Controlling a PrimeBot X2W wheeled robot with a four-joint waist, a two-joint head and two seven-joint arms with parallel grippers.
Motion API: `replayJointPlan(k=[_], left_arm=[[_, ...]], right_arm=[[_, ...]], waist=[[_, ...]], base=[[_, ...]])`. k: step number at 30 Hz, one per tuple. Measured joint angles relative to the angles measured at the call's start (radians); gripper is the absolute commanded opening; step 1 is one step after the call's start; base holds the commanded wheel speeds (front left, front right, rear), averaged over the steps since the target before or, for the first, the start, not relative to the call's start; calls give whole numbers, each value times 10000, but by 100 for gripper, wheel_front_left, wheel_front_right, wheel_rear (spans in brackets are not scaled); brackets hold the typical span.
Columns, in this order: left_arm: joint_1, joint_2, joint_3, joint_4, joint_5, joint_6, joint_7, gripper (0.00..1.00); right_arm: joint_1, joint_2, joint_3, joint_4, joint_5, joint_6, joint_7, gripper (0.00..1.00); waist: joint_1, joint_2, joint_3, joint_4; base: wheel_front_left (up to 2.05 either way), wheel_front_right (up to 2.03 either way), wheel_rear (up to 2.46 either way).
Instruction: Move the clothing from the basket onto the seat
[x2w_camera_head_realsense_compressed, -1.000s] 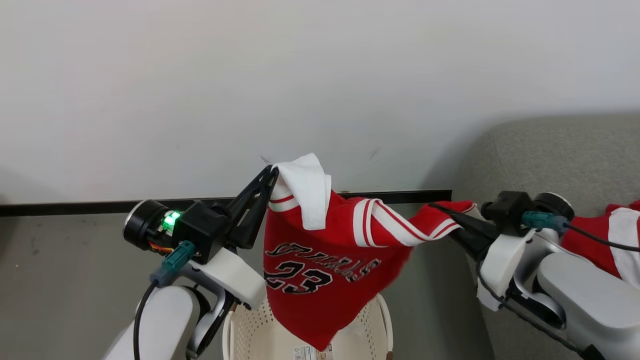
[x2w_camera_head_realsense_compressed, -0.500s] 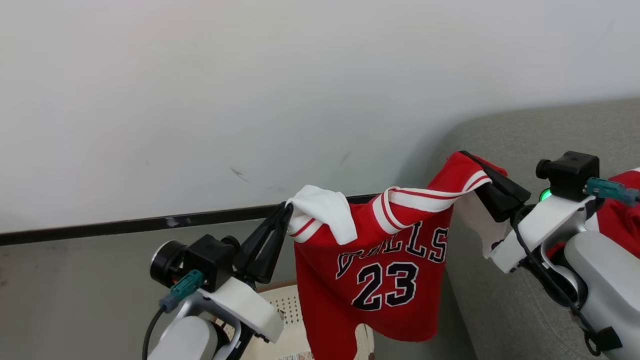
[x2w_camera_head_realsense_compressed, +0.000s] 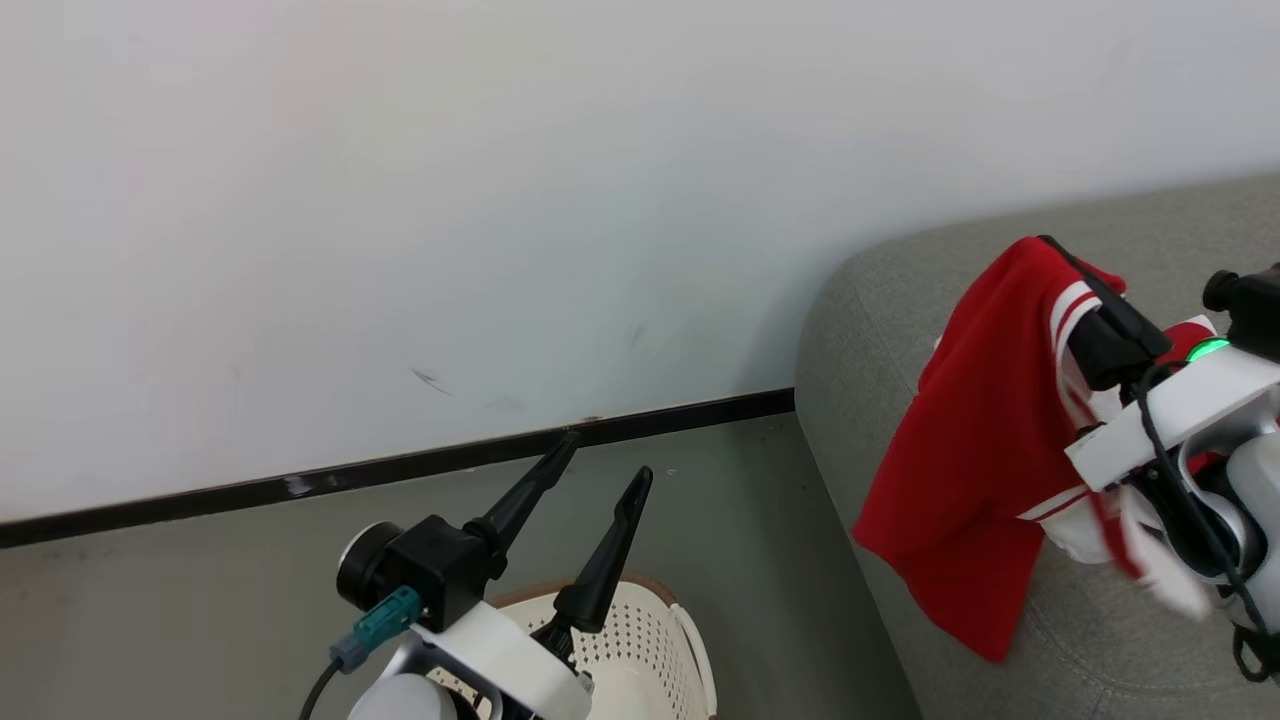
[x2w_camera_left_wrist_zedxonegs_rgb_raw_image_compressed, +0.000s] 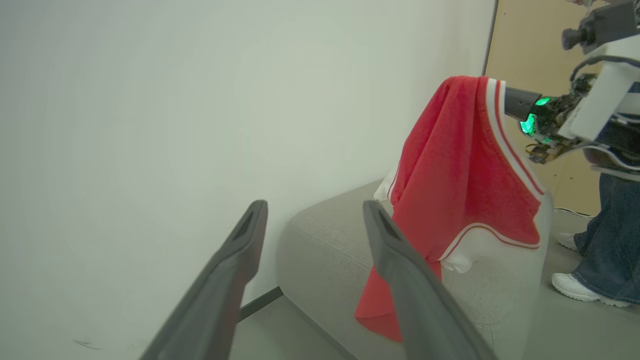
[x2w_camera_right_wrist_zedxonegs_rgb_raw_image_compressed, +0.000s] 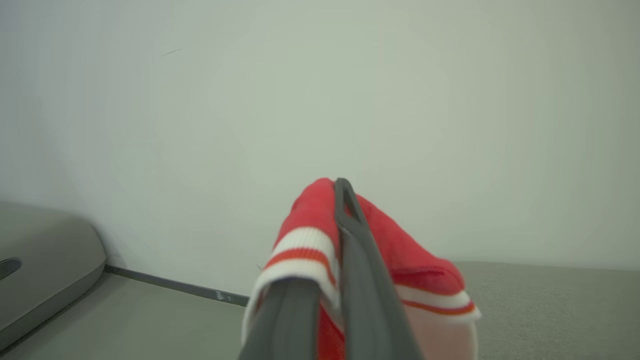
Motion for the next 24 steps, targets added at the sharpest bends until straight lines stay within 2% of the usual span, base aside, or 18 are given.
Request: replayJointPlan(k=[15, 24], left_arm=[[383, -4, -583, -59, 0, -174, -169, 100], [397, -54, -930, -161, 0, -261, -224, 100]], right_arm=[[810, -771, -1517, -140, -236, 0, -2, 0], [1535, -815, -2127, -391, -267, 0, 48, 0]], waist=[[0, 0, -78, -847], [0, 0, -37, -1485]], base=[[0, 0, 0], [0, 0, 0]])
